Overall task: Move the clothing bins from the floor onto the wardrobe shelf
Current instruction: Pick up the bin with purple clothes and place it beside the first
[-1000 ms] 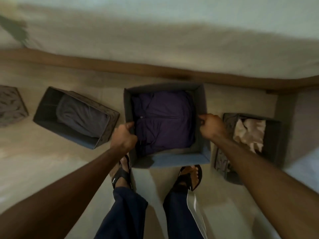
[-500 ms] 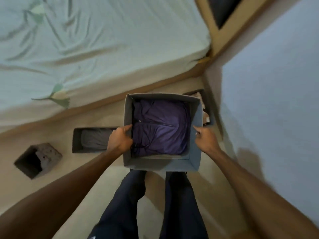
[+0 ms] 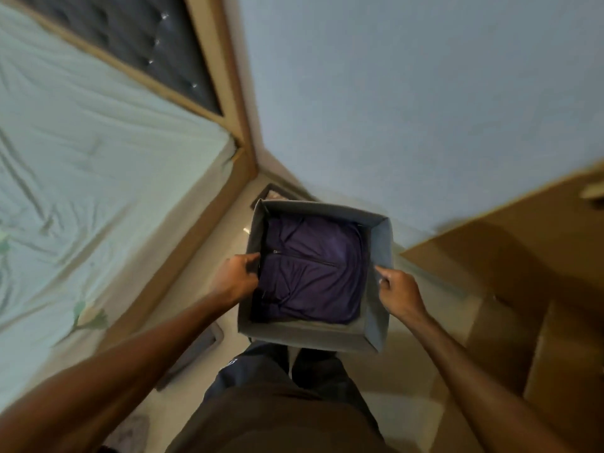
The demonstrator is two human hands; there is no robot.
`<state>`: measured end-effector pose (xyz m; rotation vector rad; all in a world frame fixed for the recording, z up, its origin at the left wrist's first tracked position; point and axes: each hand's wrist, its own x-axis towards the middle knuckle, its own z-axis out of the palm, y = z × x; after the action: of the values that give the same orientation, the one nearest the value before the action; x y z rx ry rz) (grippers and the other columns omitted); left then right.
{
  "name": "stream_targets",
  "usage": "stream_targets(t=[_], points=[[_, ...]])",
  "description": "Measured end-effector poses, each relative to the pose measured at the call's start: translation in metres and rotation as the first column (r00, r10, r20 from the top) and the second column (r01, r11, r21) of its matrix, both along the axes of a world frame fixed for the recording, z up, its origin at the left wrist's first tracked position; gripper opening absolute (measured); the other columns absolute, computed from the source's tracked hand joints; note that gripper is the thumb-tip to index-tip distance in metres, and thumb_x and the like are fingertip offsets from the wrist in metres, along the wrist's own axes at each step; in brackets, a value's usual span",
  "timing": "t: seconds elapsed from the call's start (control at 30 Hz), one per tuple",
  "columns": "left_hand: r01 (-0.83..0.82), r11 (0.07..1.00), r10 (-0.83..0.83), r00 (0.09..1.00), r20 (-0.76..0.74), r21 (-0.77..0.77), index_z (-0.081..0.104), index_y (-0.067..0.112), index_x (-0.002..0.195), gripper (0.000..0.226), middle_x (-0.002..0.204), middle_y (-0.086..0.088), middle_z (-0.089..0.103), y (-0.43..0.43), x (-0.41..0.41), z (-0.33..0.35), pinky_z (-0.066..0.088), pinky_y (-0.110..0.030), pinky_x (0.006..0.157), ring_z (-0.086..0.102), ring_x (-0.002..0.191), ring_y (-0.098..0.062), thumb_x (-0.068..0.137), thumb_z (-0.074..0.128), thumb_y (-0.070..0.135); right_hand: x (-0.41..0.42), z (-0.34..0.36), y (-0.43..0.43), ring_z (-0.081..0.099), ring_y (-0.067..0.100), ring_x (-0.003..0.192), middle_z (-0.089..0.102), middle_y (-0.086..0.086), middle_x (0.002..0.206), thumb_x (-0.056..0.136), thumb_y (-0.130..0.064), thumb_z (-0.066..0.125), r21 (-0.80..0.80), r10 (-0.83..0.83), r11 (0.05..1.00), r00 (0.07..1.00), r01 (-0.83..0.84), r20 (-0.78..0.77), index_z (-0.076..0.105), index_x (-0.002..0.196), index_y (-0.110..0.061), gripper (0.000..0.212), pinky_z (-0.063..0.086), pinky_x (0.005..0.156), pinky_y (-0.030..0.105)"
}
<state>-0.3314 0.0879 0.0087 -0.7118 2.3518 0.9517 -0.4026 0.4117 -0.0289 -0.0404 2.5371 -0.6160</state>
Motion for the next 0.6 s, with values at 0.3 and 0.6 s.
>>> stream_targets(t=[0.3, 0.6], points=[[0.510, 0.854, -0.520, 0.839, -0.161, -0.103, 0.060, 0.032, 0.130, 0.059, 0.119, -0.004, 0.070, 0.150, -0.090, 0.045, 0.053, -0.036, 0.090, 0.066, 0.108, -0.026, 0.073, 0.058, 0.019, 0.060, 0.063, 0.149, 0.057, 0.028, 0.122, 0.060, 0.012, 0.133, 0.092, -0.006, 0.047, -0.015, -0.474, 0.879, 0.871, 0.477, -0.130, 0.058, 0.130, -0.008, 0.040, 0.043, 0.101, 0.031], [0.788, 0.608, -0.767, 0.553, -0.325, -0.094, 0.064, 0.034, 0.123, 0.055, 0.115, -0.007, 0.071, 0.295, -0.148, 0.093, 0.054, -0.039, 0.091, 0.065, 0.107, -0.030, 0.070, 0.050, 0.027, 0.115, 0.141, 0.249, 0.064, 0.023, 0.096, 0.065, 0.013, 0.125, 0.092, -0.003, 0.045, -0.057, -0.773, 0.604, 0.567, 0.795, -0.284, 0.060, 0.128, -0.011, 0.039, 0.049, 0.079, 0.018]])
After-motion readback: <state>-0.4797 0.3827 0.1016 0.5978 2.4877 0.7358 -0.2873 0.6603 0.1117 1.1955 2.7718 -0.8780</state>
